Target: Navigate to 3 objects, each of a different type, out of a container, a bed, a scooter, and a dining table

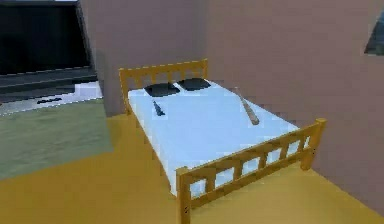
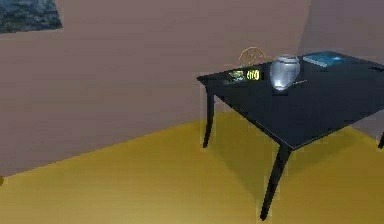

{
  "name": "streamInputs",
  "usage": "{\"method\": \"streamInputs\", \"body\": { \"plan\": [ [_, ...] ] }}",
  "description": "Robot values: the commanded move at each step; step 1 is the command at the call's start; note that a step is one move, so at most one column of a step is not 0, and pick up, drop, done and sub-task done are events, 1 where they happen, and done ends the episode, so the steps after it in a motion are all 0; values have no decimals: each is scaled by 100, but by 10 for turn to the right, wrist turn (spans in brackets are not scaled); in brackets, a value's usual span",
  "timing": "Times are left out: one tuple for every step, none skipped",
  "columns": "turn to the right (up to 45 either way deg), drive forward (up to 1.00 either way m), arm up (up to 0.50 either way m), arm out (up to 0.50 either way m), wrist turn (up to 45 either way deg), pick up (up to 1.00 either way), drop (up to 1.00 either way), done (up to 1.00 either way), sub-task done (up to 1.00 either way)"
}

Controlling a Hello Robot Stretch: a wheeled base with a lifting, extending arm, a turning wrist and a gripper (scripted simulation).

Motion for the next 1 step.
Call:
{"method": "streamInputs", "body": {
  "plan": [
    [0, 0, 0, 0, 0, 0, 0, 100, 0]
  ]
}}
